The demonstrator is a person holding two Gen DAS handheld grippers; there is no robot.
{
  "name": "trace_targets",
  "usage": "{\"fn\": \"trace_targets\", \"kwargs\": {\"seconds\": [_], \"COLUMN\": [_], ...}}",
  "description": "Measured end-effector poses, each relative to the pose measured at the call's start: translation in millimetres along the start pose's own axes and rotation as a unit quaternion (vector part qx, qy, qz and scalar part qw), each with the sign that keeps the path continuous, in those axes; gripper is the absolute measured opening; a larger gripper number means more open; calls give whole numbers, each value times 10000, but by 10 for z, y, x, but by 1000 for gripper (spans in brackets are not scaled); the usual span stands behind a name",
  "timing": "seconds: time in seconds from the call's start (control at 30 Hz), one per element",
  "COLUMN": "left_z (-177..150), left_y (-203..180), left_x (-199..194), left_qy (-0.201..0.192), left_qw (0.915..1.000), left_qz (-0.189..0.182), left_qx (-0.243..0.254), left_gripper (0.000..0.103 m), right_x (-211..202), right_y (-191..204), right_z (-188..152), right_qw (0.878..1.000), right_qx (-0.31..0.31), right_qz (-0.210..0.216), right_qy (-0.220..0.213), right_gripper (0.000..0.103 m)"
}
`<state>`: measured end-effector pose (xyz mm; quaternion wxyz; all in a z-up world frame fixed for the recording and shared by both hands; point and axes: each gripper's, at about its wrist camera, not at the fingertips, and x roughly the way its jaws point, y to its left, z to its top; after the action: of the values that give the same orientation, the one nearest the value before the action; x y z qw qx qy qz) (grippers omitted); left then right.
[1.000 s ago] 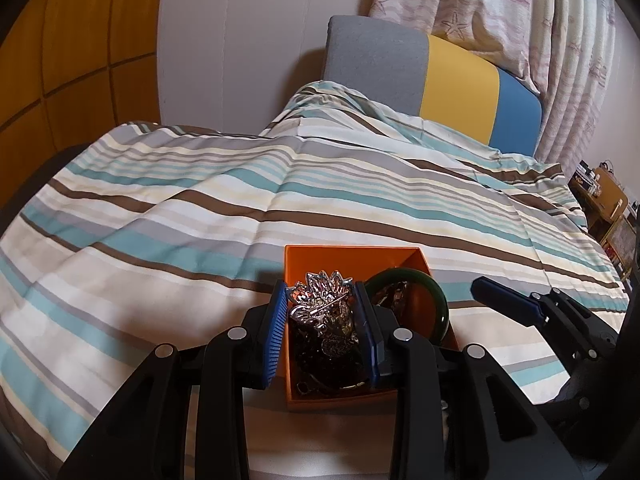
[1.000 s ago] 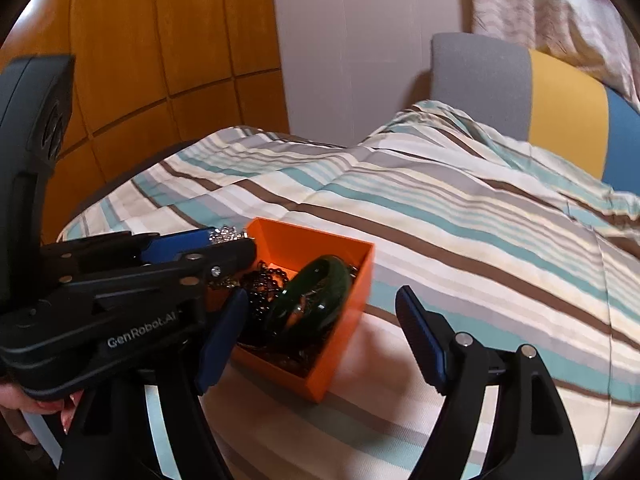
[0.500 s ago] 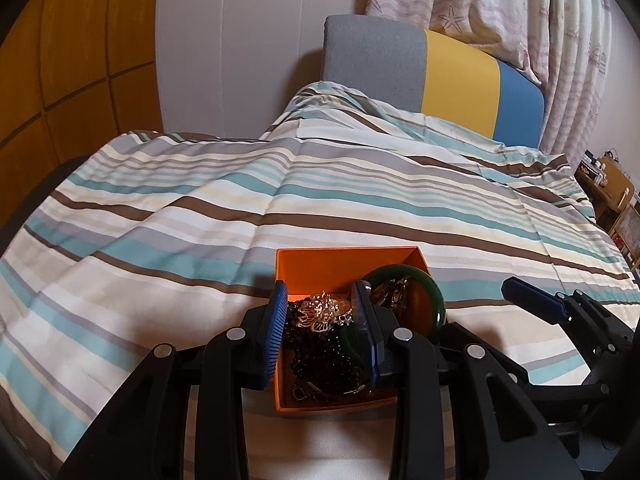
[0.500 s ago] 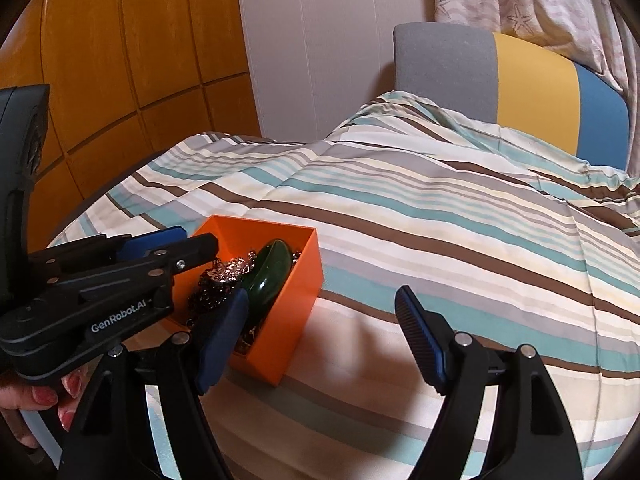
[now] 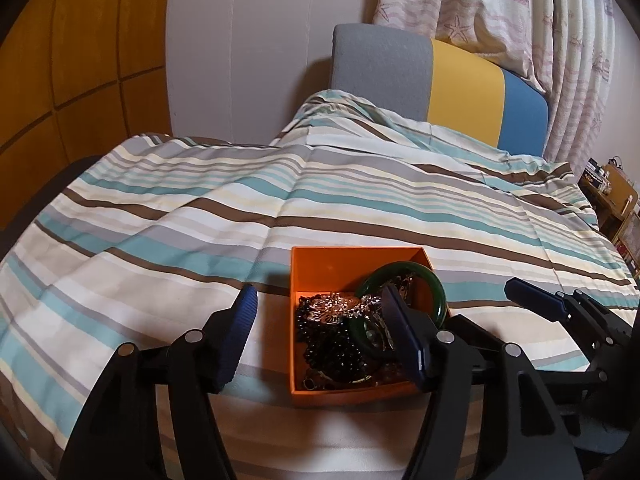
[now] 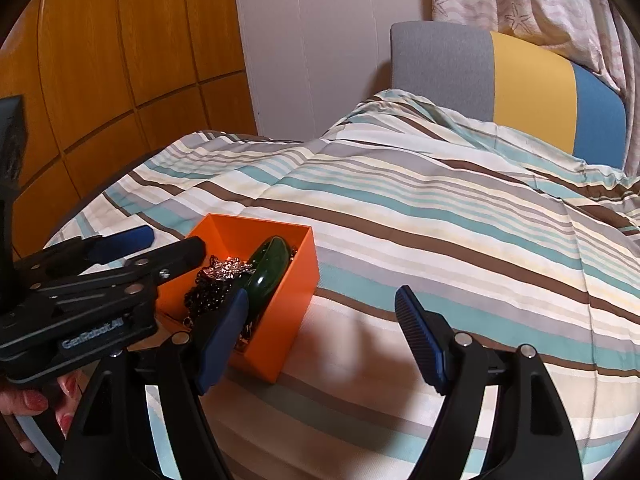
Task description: Organize jewelry
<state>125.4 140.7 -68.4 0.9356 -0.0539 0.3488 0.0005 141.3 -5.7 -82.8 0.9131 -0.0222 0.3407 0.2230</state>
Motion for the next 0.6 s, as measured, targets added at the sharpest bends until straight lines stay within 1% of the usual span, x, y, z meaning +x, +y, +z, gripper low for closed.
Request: {"fn": "trace_targets", "kwargs": {"seconds": [0.13,0.17,0.23,0.27,0.33,0.43,0.6], "left_z": [-27,-40,-73,-91,-116,-153,-187], "left_y": [26,31,40,51,74,125,145], "left_x": [-90,-119,-184,-217,-255,-319,-431], "left_qy": [-4,-9,-63,-95,-77,-58,-46], "left_qw": [10000,9999,9998,9997,9997,9995,9994], "left_qz": [75,97,172,224,237,287,332], "left_qx": [-62,-54,-38,-29,-55,-128,-84], "left_gripper": [64,66,74,76,76,76,76], "right_x": [-32,-56,-99,-123,-176,-246,-335], "right_y": [-21,-36,-50,-54,-50,-43,2], "right_z": [-4,-1,8,16,31,41,41], "right_qw": [9998,9996,9994,9994,9994,9992,9990], "right_qx": [159,244,311,318,312,369,386], "right_qz": [-37,2,-38,-55,-131,-128,-169], "right_qy": [117,125,129,120,113,110,133], "right_gripper": [75,76,76,76,76,76,77]}}
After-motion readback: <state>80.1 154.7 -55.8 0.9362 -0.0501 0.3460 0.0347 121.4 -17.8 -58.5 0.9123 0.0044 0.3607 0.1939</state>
